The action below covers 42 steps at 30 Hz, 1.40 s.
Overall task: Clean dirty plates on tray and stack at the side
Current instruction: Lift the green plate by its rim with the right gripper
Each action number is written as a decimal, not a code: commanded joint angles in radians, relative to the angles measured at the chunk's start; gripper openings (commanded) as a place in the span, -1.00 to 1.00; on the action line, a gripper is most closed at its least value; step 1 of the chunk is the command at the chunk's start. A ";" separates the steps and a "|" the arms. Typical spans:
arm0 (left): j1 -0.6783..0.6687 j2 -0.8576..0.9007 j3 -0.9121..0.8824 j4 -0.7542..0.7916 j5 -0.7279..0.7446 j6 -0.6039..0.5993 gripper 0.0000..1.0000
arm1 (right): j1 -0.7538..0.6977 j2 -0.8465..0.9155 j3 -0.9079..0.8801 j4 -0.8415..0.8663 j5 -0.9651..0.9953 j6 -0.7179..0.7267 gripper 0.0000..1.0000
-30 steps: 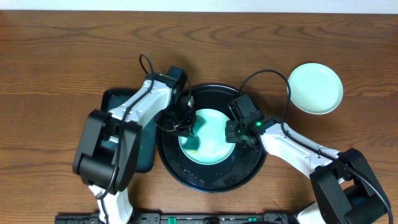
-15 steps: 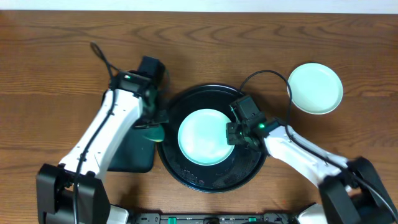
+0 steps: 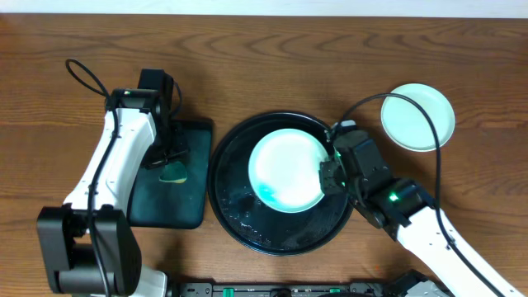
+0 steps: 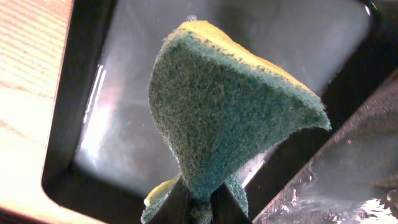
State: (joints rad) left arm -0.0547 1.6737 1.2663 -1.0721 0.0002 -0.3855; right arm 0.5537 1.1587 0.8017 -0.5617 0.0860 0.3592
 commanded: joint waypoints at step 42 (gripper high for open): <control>0.006 0.190 -0.003 0.117 -0.009 0.025 0.56 | 0.620 -0.055 0.174 0.392 1.201 -1.183 -0.98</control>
State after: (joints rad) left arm -0.0540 1.8648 1.2659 -0.9531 0.0002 -0.3630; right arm 1.1278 1.1164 0.9546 -0.2169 1.1793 -0.6014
